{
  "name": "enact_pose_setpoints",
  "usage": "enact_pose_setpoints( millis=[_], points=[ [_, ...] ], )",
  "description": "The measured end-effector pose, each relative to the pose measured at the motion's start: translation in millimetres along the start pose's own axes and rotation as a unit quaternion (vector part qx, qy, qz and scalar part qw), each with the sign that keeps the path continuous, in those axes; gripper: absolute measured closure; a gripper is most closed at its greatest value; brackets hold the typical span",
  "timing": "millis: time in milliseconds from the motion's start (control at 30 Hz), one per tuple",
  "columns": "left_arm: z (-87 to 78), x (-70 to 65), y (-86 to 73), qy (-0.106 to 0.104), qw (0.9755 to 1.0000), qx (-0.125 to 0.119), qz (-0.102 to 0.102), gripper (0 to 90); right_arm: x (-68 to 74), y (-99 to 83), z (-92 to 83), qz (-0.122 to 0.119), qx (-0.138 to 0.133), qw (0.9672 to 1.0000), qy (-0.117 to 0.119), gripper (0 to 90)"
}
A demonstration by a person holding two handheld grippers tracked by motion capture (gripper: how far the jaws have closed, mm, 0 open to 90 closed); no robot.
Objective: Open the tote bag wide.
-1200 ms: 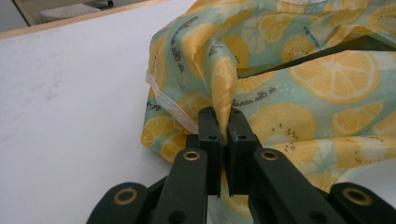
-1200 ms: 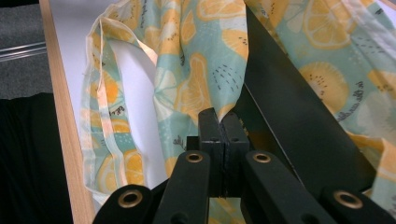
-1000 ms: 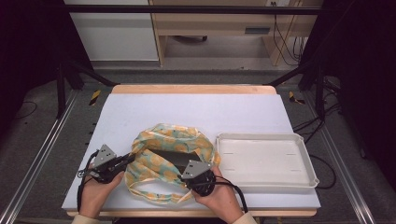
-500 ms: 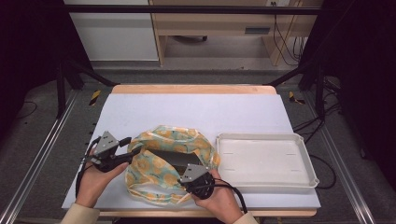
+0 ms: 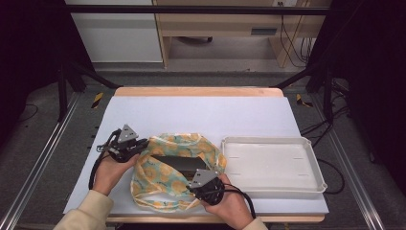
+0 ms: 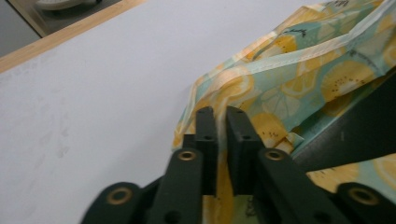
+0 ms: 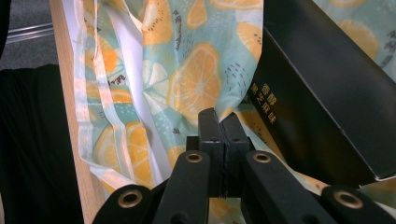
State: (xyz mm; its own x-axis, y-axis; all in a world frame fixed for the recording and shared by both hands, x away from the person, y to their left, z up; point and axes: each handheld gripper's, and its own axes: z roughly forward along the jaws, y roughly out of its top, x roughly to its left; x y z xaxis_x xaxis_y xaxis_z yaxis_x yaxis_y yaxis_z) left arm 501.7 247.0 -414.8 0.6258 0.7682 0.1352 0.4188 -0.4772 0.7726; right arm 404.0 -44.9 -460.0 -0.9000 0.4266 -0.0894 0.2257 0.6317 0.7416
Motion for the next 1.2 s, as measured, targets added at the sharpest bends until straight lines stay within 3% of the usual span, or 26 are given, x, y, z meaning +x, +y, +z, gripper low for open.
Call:
enact_pose_setpoints(
  millis=[333, 433, 467, 567, 633, 833, 1200],
  points=[
    [1.3, 13.6, 24.1, 0.032, 0.9993, -0.019, -0.001, 90.0, 4.2, -4.2, -0.4, -0.004, 0.011, 0.9999, 0.004, 90.0],
    [3.3, 12.2, 29.6, 0.020, 0.9996, -0.020, -0.002, 90.0, 5.3, -5.6, 0.9, -0.003, 0.014, 0.9999, 0.006, 90.0],
    [4.1, 8.2, 30.5, 0.008, 0.9998, -0.018, 0.005, 90.0, 4.0, -5.2, 0.9, 0.004, 0.011, 0.9999, 0.007, 86.4],
    [4.3, 2.9, 29.8, -0.001, 0.9998, -0.015, 0.012, 90.0, 2.3, -4.1, -0.4, 0.009, 0.003, 0.9999, 0.005, 80.2],
    [3.1, -1.8, 28.1, -0.009, 0.9998, -0.014, 0.015, 90.0, 0.6, -2.0, -2.1, 0.018, -0.005, 0.9998, 0.005, 70.5],
    [-1.5, -10.3, 25.5, -0.022, 0.9993, -0.006, 0.029, 89.9, -3.0, 5.9, -10.8, 0.020, -0.018, 0.9996, -0.002, 53.9],
    [-7.5, -14.5, 13.4, -0.036, 0.9989, 0.003, 0.031, 87.1, -12.7, 7.5, -21.5, 0.024, -0.017, 0.9996, -0.008, 43.4]
  ],
)
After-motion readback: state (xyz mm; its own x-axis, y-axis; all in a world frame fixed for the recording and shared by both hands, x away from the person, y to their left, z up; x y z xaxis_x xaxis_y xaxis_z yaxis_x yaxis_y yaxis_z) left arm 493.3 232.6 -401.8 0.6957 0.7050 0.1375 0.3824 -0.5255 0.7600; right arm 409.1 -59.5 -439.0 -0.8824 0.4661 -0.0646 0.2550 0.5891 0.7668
